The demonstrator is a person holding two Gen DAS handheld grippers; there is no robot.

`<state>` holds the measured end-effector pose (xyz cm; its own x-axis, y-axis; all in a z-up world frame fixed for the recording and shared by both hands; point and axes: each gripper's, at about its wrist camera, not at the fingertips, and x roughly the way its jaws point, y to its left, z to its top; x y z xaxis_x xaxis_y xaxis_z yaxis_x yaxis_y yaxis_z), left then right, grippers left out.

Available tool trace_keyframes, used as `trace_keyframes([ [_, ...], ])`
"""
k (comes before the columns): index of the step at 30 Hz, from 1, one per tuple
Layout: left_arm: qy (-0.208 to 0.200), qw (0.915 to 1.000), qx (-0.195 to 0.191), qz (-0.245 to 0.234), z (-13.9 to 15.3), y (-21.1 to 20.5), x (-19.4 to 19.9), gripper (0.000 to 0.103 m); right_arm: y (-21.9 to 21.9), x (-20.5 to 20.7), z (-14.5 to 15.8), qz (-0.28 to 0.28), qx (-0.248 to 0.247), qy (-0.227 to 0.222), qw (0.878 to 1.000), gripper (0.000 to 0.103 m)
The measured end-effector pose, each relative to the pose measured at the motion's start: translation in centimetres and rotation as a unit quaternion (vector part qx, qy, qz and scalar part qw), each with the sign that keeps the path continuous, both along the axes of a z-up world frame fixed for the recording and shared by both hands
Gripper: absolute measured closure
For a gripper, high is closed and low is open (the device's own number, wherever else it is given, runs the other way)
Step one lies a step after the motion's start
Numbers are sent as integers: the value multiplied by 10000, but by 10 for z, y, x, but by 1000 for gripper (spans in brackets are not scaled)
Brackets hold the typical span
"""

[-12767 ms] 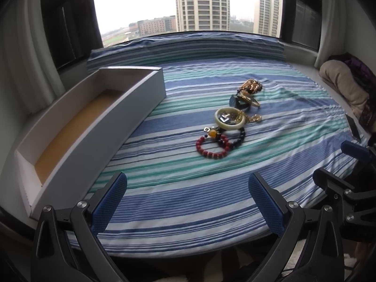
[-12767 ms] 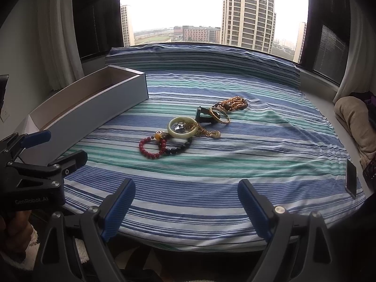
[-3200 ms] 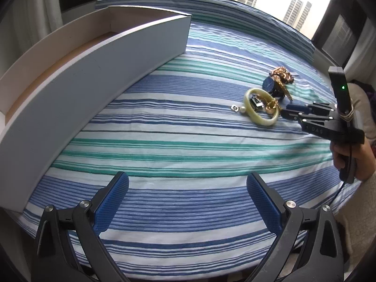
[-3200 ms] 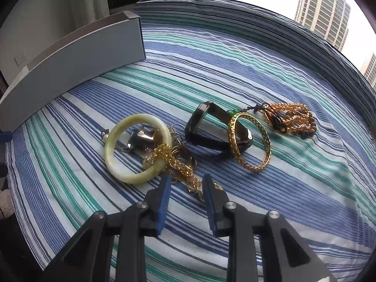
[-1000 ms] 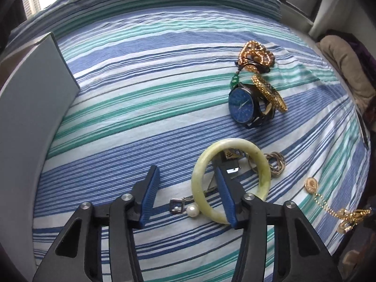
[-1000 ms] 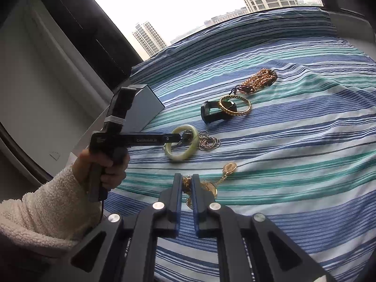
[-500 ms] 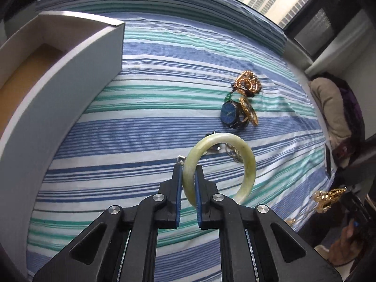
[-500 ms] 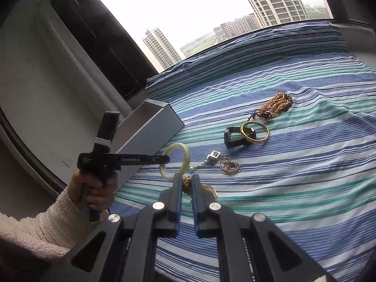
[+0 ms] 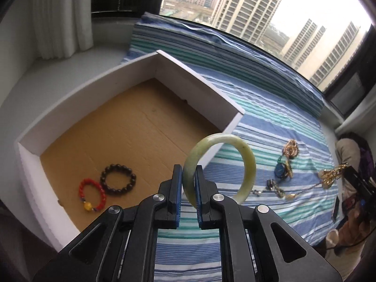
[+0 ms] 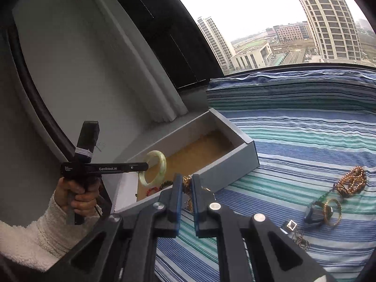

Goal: Organize jewelry
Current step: 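Carry the jade bangle and gold chain into the white tray and open both tools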

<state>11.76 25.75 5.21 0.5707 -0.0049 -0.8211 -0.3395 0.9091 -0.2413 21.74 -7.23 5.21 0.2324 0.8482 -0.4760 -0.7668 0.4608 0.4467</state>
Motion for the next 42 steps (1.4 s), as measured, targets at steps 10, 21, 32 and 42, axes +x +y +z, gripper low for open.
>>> trace_keyframes([
  [10,257,9923,-2,1215,-46,102,11,95,156,39,4,570,-107,104,9983,95],
  [21,978,9828,-240,1549,-125,124,49,95,291,82,-92,509,-1664,65,9847,95],
  [32,809,9841,272,1555,-127,112,52,55,286,85,-121,16,-2066,306,9779,59],
  [42,-656,9894,1005,818,-47,-6,-18,10,147,11,-57,-817,-1768,-932,9764,43],
])
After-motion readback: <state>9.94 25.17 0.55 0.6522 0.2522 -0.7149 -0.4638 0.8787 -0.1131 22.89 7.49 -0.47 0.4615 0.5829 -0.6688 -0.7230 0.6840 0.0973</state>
